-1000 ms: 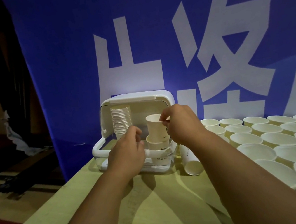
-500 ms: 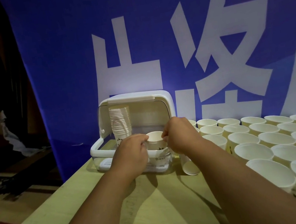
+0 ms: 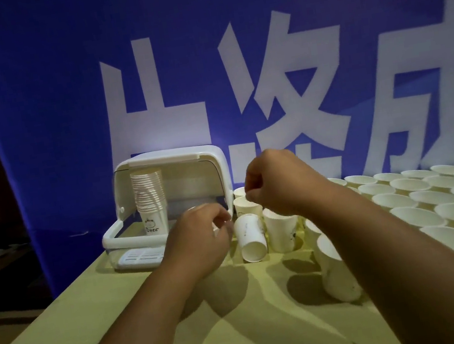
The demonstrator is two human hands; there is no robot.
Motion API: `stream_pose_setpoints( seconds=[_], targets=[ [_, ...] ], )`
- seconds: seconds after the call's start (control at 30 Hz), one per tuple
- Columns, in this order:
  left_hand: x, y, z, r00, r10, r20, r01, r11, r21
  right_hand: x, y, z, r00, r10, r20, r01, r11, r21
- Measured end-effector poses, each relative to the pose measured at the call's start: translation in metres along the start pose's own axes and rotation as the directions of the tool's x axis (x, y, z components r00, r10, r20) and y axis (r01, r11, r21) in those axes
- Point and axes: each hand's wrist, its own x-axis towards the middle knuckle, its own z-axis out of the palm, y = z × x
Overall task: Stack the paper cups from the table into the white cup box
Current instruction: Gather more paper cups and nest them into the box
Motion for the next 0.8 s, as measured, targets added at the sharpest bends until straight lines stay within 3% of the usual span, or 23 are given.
stream_pose_setpoints(
  seconds=[0.17, 0.3, 0.43, 0.63, 0.8],
  targets=[
    [-0.019, 0.05, 0.021, 0.971, 0.162, 0.178, -0.143, 0.983, -0.114, -0.038, 0.052, -0.032, 0.99, 0.113, 0.081, -0.102, 0.987, -0.121],
    [-0.037, 0.078, 0.035, 0.888, 0.229, 0.4, -0.169, 0.969, -0.179, -0.055, 0.083, -0.033, 0.979, 0.2, 0.04, -0.192, 0.969, -0.154],
    [-0.042, 0.082, 0.039, 0.824, 0.27, 0.497, -0.216, 0.962, -0.164, -0.064, 0.09, -0.032, 0.976, 0.208, 0.071, -0.191, 0.963, -0.192],
    [-0.039, 0.074, 0.036, 0.876, 0.321, 0.36, -0.281, 0.946, -0.162, -0.072, 0.095, -0.026, 0.971, 0.212, 0.111, -0.178, 0.95, -0.256],
    [-0.026, 0.049, 0.037, 0.904, 0.395, 0.163, -0.356, 0.907, -0.224, -0.071, 0.094, -0.02, 0.959, 0.217, 0.185, -0.14, 0.924, -0.356]
  ],
)
